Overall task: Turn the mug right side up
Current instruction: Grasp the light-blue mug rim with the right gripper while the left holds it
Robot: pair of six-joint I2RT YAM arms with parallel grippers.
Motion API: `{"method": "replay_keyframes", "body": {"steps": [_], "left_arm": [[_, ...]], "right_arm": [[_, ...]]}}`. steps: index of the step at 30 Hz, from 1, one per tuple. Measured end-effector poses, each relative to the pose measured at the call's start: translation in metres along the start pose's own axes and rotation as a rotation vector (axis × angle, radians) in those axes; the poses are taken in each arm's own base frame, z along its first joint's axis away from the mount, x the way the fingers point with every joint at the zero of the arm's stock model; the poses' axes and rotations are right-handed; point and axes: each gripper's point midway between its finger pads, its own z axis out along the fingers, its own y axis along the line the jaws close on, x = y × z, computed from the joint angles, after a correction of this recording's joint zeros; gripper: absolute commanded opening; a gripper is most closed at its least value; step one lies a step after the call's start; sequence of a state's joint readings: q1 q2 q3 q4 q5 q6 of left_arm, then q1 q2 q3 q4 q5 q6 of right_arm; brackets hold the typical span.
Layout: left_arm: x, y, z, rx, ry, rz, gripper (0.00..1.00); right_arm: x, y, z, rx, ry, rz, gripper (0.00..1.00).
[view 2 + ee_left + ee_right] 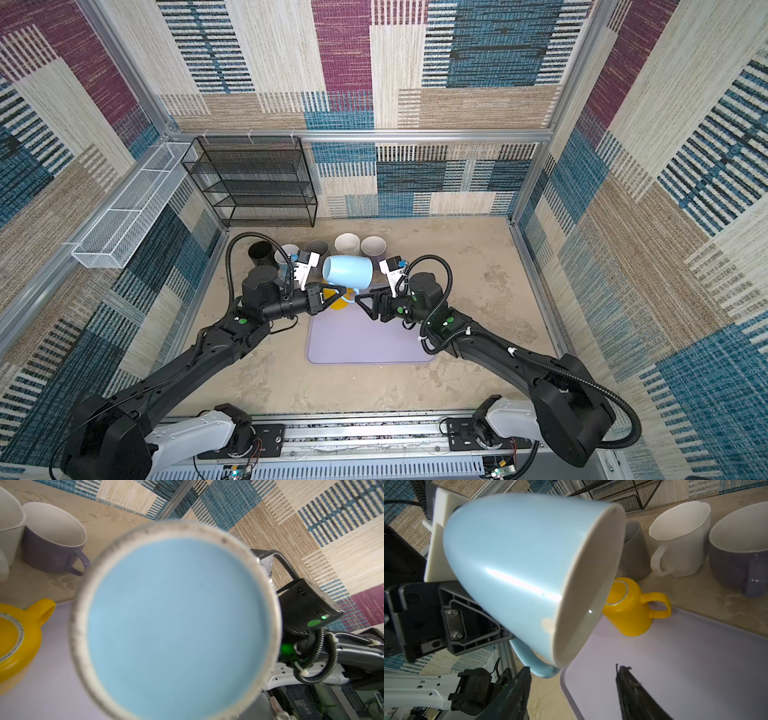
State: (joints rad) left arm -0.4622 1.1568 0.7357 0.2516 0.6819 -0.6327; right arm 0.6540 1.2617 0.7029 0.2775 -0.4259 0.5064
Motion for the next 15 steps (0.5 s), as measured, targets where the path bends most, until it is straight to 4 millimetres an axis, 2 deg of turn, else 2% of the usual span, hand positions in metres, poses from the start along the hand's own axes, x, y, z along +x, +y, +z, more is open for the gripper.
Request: {"method": "replay_keyframes", "body": {"steps": [5,15], "left_arm": [[-0.001,-0.015,0.0,0.09,-0.005,0.021,0.0],[-0.004,-0.035,-0.004,0.204,-0.031,0.043,0.0]], "right_arm": [[-0.005,0.013,-0.004,-0.059,-0.023,0.0,0.67],[-0.022,0.039,-0.011,-0.178,-0.082,0.001,0.58]]}}
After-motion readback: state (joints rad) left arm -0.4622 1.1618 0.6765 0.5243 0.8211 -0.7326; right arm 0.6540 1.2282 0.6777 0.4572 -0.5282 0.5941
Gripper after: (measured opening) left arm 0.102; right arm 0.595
